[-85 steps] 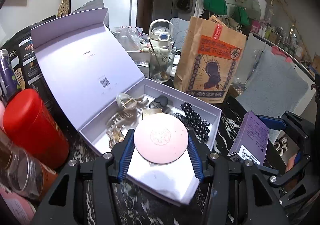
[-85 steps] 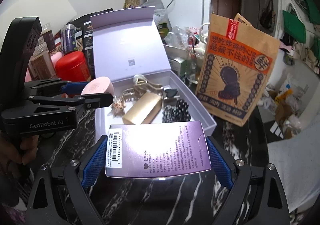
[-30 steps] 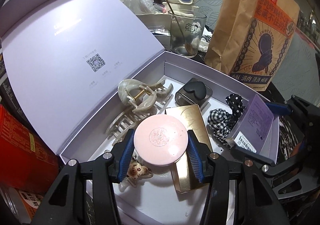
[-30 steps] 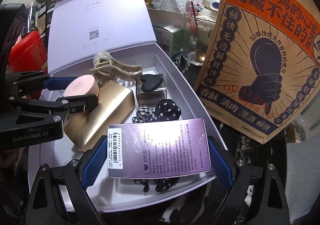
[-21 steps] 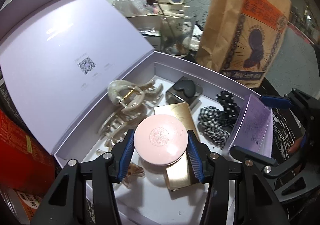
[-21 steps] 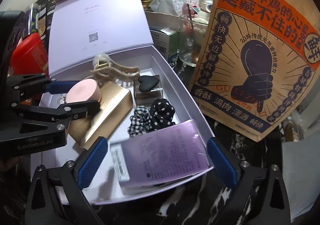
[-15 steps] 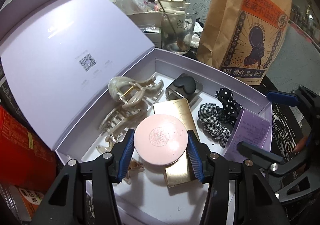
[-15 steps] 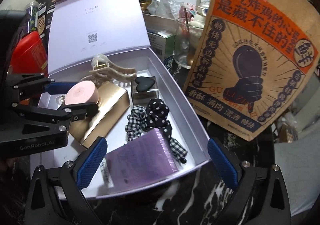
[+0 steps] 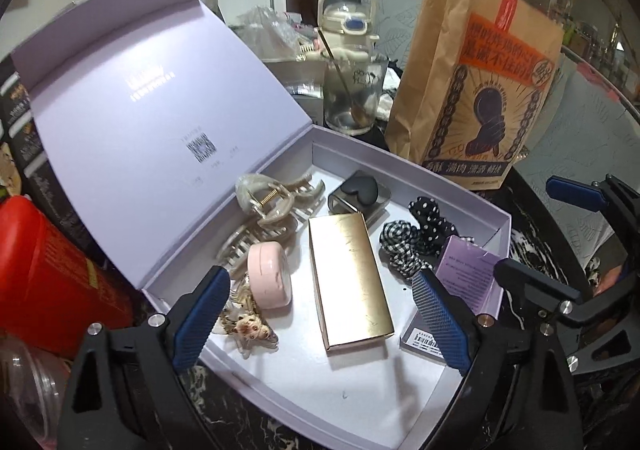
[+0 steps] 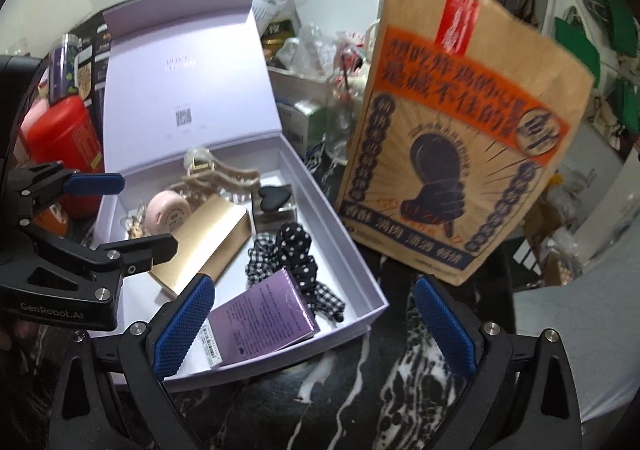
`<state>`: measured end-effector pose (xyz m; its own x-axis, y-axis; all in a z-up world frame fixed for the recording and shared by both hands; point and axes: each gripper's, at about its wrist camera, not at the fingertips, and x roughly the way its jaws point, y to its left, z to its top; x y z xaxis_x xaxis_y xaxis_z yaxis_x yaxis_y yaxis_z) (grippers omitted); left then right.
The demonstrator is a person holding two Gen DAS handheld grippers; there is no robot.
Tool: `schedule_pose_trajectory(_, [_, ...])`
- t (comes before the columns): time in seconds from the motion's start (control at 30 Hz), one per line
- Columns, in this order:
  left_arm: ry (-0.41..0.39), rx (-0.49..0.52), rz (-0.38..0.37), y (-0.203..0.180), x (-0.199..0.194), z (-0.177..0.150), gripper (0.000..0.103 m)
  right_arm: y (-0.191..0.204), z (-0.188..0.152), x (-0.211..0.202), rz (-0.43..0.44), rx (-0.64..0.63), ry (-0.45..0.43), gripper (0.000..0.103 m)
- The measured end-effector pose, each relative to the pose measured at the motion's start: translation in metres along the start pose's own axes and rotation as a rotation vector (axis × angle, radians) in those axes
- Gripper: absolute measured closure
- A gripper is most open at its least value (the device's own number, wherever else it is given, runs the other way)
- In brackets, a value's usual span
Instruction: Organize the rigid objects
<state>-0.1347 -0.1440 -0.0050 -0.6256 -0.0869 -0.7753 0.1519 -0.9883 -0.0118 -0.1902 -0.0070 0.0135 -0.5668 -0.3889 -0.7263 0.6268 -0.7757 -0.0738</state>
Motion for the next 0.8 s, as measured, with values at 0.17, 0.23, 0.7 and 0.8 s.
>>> schedule_pose_trajectory(0.17, [-0.036,-0.002,0.016,-0.002,-0.021,0.002,0.009,0.000,0.006,-0.012,-0.014,0.001,-0.028,0.001])
schedule_pose_trajectory(0.23, [-0.047,-0.007,0.031,-0.003,-0.032,0.002,0.009,-0.001,0.007,-0.019,-0.008,0.009,-0.037,0.001])
schedule_pose_trajectory(0.7, [-0.169,-0.015,0.118,-0.009,-0.108,-0.003,0.009,0.004,0.015,-0.077,-0.048,0.059,-0.081,0.001])
schedule_pose_trajectory(0.8, [-0.182,-0.013,0.116,-0.012,-0.121,-0.008,0.009,0.008,0.012,-0.089,-0.065,0.057,-0.080,0.001])
